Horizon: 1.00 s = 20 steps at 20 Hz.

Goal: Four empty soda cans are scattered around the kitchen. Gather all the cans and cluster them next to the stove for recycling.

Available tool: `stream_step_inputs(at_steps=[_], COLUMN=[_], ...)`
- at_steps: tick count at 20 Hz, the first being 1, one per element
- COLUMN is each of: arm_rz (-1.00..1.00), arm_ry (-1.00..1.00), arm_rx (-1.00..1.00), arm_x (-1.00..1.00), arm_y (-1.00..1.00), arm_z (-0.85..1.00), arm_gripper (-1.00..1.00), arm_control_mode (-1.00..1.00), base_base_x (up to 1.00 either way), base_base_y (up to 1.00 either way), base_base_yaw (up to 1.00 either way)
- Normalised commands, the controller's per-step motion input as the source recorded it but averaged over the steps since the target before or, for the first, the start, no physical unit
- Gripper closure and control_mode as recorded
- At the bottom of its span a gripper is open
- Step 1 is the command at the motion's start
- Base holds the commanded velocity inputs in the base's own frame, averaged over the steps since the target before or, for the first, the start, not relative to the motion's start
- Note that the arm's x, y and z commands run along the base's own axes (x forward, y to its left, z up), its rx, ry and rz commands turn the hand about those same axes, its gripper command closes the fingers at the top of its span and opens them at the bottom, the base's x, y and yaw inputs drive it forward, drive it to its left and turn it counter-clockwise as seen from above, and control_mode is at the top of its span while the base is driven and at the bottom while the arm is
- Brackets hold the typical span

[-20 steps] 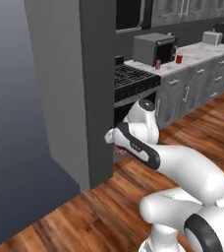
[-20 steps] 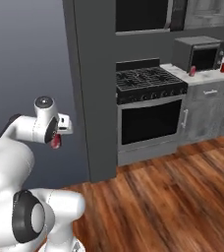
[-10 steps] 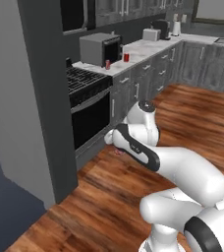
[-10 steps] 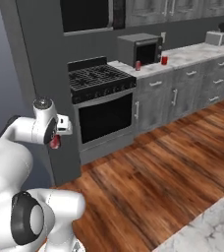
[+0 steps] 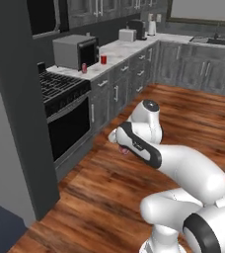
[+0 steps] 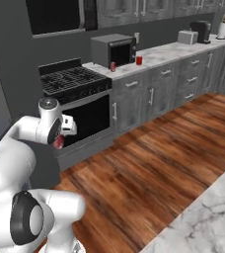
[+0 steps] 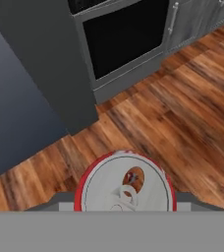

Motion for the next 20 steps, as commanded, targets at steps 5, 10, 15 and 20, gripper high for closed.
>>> stream_step_inputs(at_steps=[5, 10, 15, 20], arm_rz=[0.00, 0.00, 0.00, 0.00], arm_ry=[0.00, 0.00, 0.00, 0.00], arm_rx=[0.00, 0.00, 0.00, 0.00], arm_x=[0.00, 0.00, 0.00, 0.00], arm_y=[0.00, 0.00, 0.00, 0.00], arm_z=[0.00, 0.00, 0.00, 0.00], arm_gripper=[1.00, 1.00, 1.00, 1.00], arm_control_mode=[1.00, 1.00, 1.00, 1.00], base_base_x=[0.58, 0.66, 0.59, 0.59], base_base_y=[-0.01, 0.16, 0.28, 0.33], base_base_yaw=[-0.23, -0.21, -0.26, -0.26])
